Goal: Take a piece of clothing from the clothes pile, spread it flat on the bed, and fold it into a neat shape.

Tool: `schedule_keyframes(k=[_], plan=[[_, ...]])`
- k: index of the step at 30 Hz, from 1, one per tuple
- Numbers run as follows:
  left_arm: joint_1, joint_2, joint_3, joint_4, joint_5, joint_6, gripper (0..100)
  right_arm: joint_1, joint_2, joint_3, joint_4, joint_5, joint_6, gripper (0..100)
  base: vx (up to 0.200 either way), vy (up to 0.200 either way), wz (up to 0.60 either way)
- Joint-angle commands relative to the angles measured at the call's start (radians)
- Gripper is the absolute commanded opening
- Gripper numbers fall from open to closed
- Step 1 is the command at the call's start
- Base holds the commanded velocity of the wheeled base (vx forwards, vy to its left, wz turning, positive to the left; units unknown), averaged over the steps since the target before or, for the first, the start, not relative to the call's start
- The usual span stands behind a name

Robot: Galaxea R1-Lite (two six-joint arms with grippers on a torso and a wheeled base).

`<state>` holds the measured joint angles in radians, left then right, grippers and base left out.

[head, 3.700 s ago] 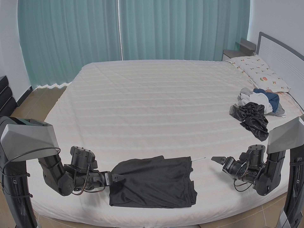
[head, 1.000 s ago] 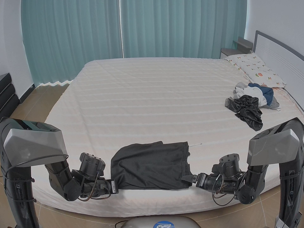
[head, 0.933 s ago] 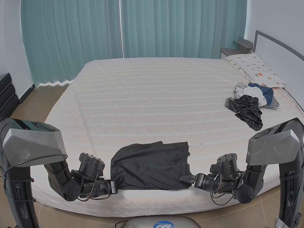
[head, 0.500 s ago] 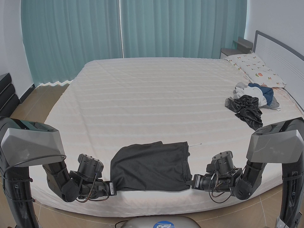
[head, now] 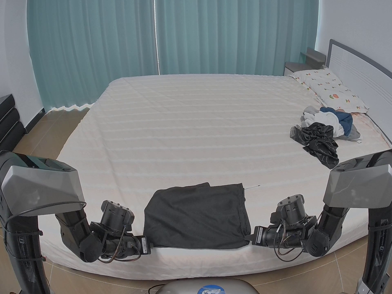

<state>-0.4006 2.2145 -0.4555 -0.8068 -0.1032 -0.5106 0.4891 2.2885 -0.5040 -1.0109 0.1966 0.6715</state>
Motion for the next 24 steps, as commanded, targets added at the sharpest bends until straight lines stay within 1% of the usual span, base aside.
schedule_keyframes(k=[1, 4, 6, 8, 9, 11, 16, 20, 22, 24], plan=[[-0.006, 0.001, -0.006, -0.005, -0.001, -0.005, 100, -0.003, -0.007, -0.022, -0.009, 0.000, 0.003, 100, 0.000, 0.000, 0.00], [-0.003, -0.013, -0.012, -0.006, 0.000, -0.032, 100, -0.003, -0.012, -0.025, -0.012, 0.000, 0.010, 100, 0.000, 0.000, 0.00], [0.009, -0.042, -0.014, 0.000, -0.001, -0.054, 100, -0.018, -0.023, -0.031, -0.012, 0.001, 0.023, 100, 0.000, 0.000, 0.00], [0.014, -0.050, -0.014, -0.005, 0.000, -0.055, 100, -0.027, -0.027, -0.034, -0.014, 0.001, 0.031, 100, 0.000, 0.000, 0.00], [0.029, -0.068, -0.011, -0.006, -0.001, -0.055, 100, -0.047, -0.047, -0.036, -0.018, 0.003, 0.060, 100, 0.000, 0.000, 0.00], [0.036, -0.079, -0.006, -0.006, -0.001, -0.055, 100, -0.067, -0.058, -0.031, -0.020, 0.006, 0.092, 100, 0.000, 0.000, 0.00], [0.063, -0.088, -0.014, -0.008, 0.000, -0.057, 100, -0.104, -0.081, -0.034, -0.031, 0.004, 0.106, 100, 0.000, 0.000, 0.00], [0.083, -0.091, -0.025, -0.008, -0.001, -0.058, 100, -0.112, -0.083, -0.036, -0.032, 0.004, 0.119, 100, 0.000, 0.000, 0.00], [0.112, -0.093, -0.037, -0.008, -0.012, -0.060, 100, -0.112, -0.078, -0.042, -0.032, 0.004, 0.138, 100, 0.000, 0.000, 0.00], [0.135, -0.084, -0.054, -0.008, -0.013, -0.065, 100, -0.112, -0.073, -0.051, -0.032, 0.004, 0.143, 100, 0.200, 0.000, 0.00]])
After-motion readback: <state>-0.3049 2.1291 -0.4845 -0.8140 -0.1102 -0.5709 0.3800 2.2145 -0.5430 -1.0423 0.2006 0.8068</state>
